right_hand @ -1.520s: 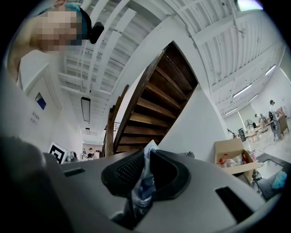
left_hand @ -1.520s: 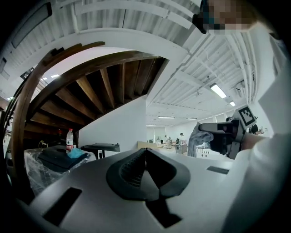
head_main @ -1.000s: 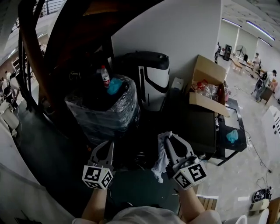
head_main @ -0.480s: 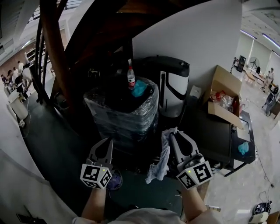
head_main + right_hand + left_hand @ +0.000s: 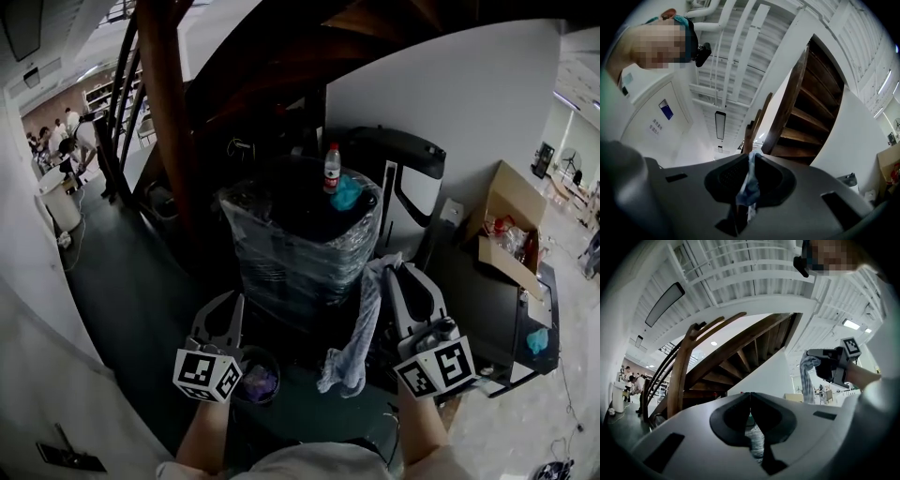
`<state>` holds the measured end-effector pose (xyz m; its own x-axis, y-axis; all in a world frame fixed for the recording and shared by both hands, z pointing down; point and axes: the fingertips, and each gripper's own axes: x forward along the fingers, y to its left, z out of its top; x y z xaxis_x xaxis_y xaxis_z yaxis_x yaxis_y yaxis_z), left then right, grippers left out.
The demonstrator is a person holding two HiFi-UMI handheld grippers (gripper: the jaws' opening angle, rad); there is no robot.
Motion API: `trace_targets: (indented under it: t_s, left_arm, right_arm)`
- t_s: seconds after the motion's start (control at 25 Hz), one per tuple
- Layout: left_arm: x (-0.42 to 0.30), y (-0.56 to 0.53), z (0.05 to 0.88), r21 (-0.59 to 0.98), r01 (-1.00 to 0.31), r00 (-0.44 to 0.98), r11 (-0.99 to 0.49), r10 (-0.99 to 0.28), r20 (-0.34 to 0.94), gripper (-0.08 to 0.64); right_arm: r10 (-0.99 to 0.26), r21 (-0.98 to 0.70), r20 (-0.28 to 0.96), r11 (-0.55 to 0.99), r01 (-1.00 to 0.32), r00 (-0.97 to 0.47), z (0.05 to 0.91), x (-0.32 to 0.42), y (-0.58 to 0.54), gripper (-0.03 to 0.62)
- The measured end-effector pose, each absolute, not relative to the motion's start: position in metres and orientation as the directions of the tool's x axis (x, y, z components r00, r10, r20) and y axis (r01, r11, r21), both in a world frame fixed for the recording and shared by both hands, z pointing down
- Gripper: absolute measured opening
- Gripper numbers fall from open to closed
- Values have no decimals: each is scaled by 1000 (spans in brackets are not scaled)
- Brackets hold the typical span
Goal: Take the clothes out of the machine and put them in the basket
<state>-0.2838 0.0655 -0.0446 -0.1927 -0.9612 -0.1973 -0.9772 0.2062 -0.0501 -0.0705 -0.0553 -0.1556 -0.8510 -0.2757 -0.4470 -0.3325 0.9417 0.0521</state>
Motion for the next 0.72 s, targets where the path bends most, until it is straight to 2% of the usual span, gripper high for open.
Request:
trace_targets:
  t_s: [0.32, 0.72]
  left_arm:
    - [-316, 106, -51, -52, -956, -270, 287, -938, -217, 20]
    - [-336, 151, -62, -56, -882, -446, 468, -867, -221, 20]
  right_arm:
    - [-163, 79, -462, 971, -224, -872, -167, -120, -26, 51]
    - [64, 83, -460, 996, 29, -885, -168, -185, -5, 50]
